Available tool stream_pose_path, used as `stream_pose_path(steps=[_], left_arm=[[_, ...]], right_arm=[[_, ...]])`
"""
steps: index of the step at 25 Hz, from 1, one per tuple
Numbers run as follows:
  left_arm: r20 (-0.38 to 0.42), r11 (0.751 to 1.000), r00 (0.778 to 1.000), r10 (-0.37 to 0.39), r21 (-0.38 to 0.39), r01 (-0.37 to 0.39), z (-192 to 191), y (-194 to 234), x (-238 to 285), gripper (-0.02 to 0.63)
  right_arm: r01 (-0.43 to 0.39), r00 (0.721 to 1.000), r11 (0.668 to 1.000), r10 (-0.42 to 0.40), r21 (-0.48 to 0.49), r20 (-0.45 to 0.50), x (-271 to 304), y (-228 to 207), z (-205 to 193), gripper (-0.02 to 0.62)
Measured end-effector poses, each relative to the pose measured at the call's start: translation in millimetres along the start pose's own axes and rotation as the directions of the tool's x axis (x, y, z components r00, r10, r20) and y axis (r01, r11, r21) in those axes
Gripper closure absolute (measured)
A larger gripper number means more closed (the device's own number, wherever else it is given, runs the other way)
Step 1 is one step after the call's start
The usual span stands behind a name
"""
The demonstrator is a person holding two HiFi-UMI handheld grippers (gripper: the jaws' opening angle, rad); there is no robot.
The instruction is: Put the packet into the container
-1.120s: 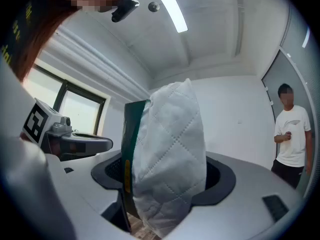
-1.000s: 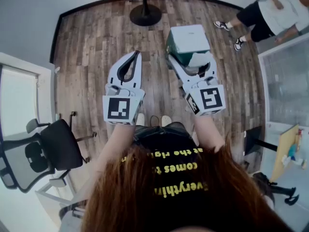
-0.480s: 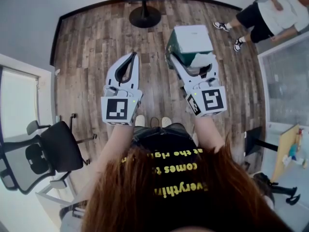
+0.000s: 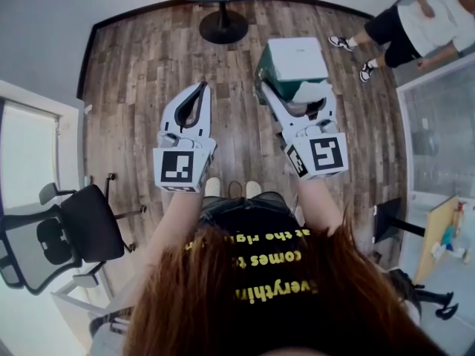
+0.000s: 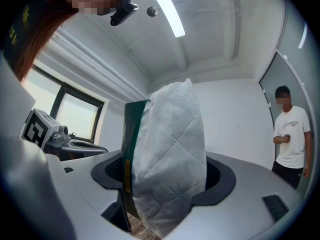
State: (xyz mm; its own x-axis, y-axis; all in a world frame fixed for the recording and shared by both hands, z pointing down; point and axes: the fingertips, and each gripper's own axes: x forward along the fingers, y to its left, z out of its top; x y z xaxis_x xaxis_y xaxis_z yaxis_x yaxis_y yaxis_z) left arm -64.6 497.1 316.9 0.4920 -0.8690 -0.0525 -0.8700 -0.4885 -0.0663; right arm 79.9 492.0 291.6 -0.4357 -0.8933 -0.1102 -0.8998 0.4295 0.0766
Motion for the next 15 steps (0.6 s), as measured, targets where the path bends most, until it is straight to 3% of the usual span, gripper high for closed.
stream_pose_path(steps=[15], left_arm=[[0.020,0.998,0.998,0.064,0.025,-0.064,6,-29,56,0.606]], right_arm=[[-0.060,0.998,0.998,0.060,0.007,-0.006,11,-56,-9,0.227]])
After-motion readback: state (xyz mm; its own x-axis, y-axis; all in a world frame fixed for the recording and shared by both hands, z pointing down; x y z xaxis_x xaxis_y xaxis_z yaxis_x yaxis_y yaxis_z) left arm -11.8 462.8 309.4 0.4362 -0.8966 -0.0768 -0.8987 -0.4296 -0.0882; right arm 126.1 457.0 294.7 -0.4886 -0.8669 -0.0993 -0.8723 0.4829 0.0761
